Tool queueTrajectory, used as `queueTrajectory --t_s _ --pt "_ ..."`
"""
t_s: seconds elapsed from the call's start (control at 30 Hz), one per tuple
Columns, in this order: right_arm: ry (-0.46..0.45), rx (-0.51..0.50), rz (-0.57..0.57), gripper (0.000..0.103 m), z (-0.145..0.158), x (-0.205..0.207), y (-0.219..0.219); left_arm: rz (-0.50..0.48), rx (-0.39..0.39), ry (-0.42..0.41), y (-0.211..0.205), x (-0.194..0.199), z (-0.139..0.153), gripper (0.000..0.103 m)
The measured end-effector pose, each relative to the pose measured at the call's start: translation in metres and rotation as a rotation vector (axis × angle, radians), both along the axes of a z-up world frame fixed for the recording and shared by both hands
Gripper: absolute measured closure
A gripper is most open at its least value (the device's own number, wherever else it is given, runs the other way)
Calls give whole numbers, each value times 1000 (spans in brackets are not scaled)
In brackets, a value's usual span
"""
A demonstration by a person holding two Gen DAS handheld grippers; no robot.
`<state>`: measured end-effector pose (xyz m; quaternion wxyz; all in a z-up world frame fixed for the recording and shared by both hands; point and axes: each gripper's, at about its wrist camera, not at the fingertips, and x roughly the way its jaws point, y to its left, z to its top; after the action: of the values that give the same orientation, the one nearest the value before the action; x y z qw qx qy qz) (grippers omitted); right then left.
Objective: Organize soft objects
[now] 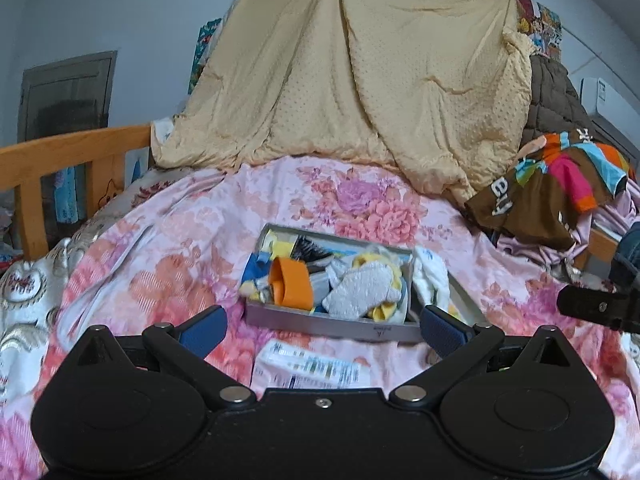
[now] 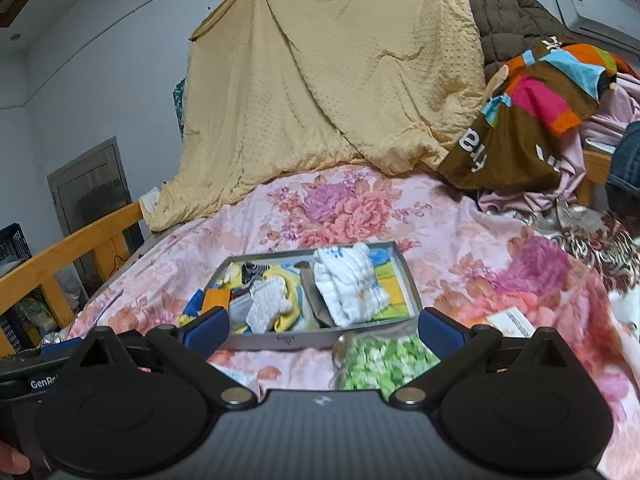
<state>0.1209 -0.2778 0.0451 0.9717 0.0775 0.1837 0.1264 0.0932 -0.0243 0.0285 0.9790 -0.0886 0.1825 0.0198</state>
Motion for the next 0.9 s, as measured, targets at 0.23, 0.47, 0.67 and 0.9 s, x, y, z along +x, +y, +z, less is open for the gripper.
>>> queueTrajectory --t_s 0.23,0.47,0.67,0.9 --pt "22 -6 -22 0 -10 -16 0 -1 8 29 2 -13 -14 1" --pt "59 -13 -31 0 -22 -28 6 -3 38 45 0 -17 -23 1" --pt "74 -20 -35 0 -30 -31 8 11 45 58 4 -20 -31 1" --pt "81 -28 -40 0 -34 -34 8 23 42 67 7 -19 -36 1"
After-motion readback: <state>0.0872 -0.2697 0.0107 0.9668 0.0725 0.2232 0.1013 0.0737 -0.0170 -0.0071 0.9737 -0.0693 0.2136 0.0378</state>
